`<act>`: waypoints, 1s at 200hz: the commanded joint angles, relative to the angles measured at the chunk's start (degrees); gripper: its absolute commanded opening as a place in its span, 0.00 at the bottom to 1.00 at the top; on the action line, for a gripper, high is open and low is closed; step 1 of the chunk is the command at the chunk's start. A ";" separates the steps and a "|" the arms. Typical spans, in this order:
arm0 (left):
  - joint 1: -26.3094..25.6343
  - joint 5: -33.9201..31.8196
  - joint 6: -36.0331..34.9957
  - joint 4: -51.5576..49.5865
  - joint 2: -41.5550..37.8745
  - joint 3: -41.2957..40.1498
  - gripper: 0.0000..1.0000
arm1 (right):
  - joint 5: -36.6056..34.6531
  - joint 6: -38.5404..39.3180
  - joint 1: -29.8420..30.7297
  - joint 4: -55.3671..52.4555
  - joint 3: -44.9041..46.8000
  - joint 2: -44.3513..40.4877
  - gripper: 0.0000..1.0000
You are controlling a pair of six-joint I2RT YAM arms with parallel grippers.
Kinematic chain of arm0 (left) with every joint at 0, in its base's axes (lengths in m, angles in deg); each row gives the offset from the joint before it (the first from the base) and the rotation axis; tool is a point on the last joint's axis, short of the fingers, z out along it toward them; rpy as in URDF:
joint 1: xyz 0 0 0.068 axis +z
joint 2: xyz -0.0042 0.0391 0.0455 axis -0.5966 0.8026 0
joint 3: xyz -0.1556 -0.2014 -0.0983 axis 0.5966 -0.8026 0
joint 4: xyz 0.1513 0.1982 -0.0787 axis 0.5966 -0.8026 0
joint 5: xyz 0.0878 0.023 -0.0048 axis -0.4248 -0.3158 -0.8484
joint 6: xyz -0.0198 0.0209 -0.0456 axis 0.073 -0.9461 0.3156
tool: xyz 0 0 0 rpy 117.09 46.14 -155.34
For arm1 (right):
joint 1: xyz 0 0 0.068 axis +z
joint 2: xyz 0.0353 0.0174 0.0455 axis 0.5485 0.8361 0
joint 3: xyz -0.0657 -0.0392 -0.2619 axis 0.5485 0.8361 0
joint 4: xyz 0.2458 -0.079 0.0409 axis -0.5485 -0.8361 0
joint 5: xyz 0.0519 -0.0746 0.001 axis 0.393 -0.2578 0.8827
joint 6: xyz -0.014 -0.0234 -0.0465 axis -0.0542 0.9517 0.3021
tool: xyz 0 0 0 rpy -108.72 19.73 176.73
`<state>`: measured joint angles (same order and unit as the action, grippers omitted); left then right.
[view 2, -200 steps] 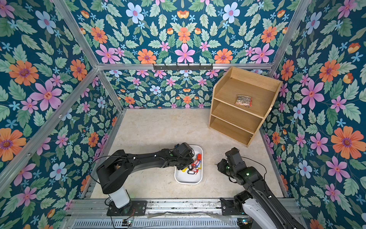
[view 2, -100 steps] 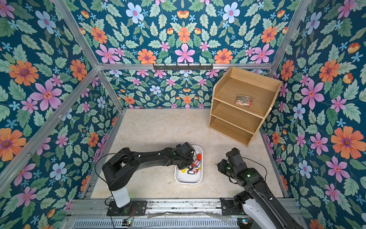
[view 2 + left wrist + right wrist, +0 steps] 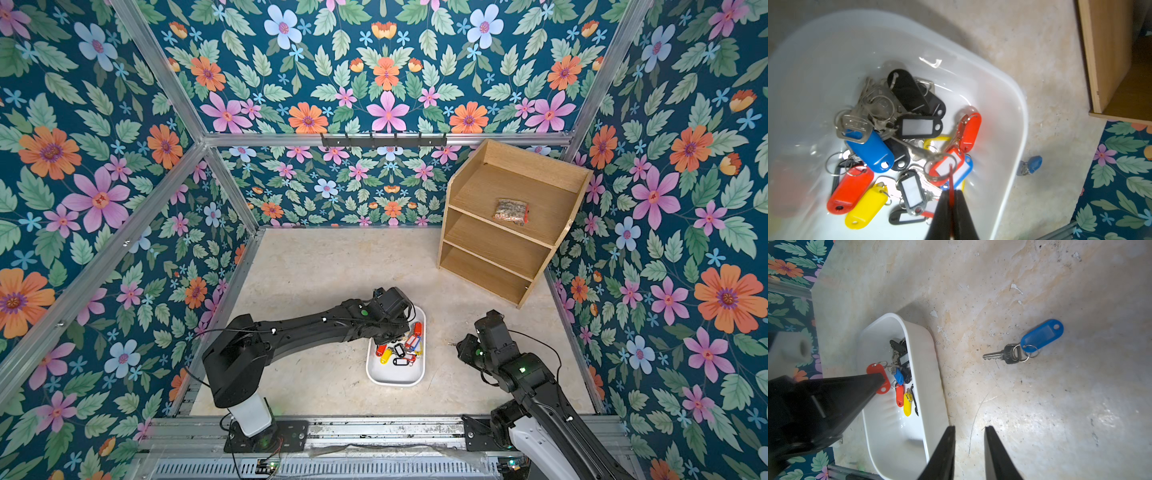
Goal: Take the keys out of the storage box
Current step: Pick up the key from the storage box, then place the key at the center of the board.
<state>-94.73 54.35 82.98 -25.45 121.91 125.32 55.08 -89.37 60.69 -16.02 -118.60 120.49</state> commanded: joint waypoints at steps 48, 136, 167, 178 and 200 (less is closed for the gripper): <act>3.57 3.89 -6.83 -4.93 -5.52 -3.09 0.00 | 0.20 -0.48 0.06 -1.09 -1.08 -0.66 0.27; 19.44 0.96 -18.88 -11.40 -19.70 -10.58 0.00 | -2.24 -3.30 10.00 2.37 -5.38 4.82 0.33; 23.62 3.24 -21.02 -8.44 -20.29 -17.25 0.00 | -4.71 -4.53 15.87 5.77 -8.00 12.26 0.33; 24.46 3.98 -21.39 -6.97 -20.03 -19.31 0.00 | -4.90 -4.63 17.28 7.05 -8.95 14.54 0.33; 25.70 5.58 -21.96 -3.65 -19.10 -22.64 0.00 | -5.00 -4.59 19.38 9.17 -10.77 19.28 0.33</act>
<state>-70.21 58.11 63.24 -33.18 102.19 105.03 51.76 -93.50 78.37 -10.82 -127.75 136.23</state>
